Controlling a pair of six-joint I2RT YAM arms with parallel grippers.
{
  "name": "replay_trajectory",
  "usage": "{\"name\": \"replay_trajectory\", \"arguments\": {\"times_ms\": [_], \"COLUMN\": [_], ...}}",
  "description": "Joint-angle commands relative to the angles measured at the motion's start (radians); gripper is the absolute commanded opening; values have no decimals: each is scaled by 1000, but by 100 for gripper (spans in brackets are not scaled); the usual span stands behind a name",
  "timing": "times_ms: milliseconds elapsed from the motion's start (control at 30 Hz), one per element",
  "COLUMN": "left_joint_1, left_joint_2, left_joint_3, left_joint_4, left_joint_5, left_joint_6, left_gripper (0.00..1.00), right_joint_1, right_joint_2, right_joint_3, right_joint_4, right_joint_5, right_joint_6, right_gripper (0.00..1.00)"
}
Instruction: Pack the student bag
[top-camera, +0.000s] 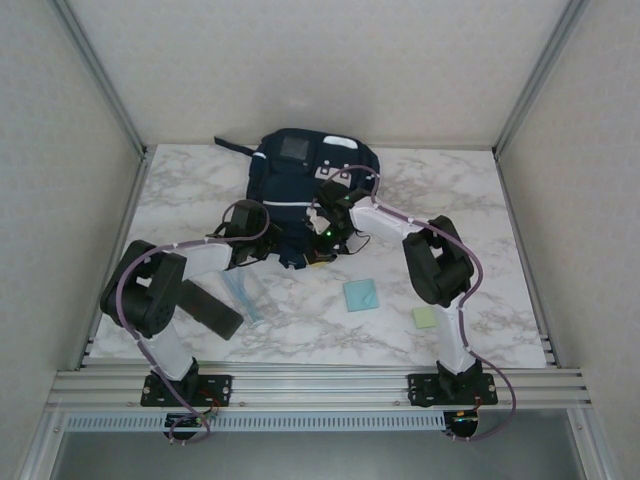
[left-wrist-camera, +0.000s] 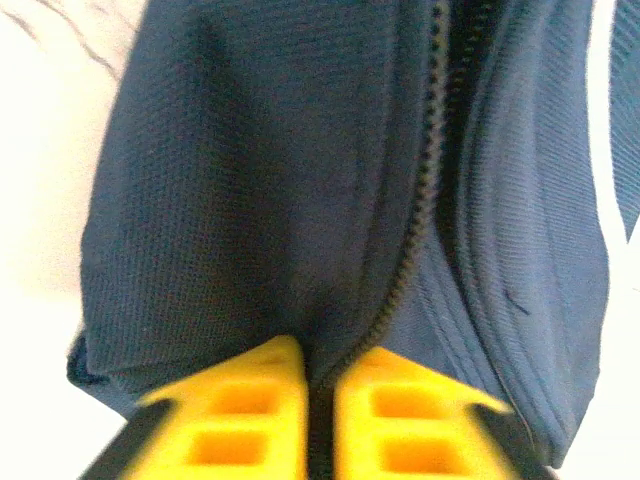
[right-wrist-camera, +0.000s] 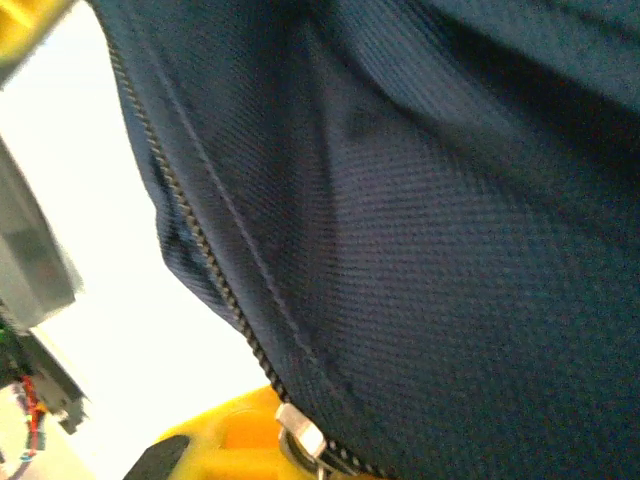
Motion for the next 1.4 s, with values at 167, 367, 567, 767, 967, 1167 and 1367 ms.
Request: {"name": "replay_trajectory", "arguments": {"times_ms": [167, 367, 567, 767, 967, 1167, 1367], "left_joint_1": [32, 58, 75, 85, 106, 118, 130], "left_joint_2": [-84, -143, -190, -225, -255, -289, -335], "left_joint_3": [-10, -55, -58, -25, -33, -34, -51], "left_joint_4": [-62, -84, -144, -239, -246, -264, -286], "left_joint_5": [16, -6, -4, 2, -14, -17, -24], "left_joint_6": [162, 185, 243, 342, 357, 373, 392], "left_gripper": [0, 0, 0, 0, 0, 0, 0], "right_joint_1": [-125, -207, -245, -293, -339, -357, -379], "right_joint_2": [-52, -93, -17, 148, 166, 258, 351], "right_joint_3": [-48, 28, 175, 385, 390, 496, 634], "right_joint_4": [-292, -344, -360, -392, -283, -191, -185], "right_joint_5": [358, 406, 523, 537, 431, 530, 594], "right_joint_6": [-101, -141, -261, -401, -658, -744, -692], "right_gripper": [0, 0, 0, 0, 0, 0, 0]}}
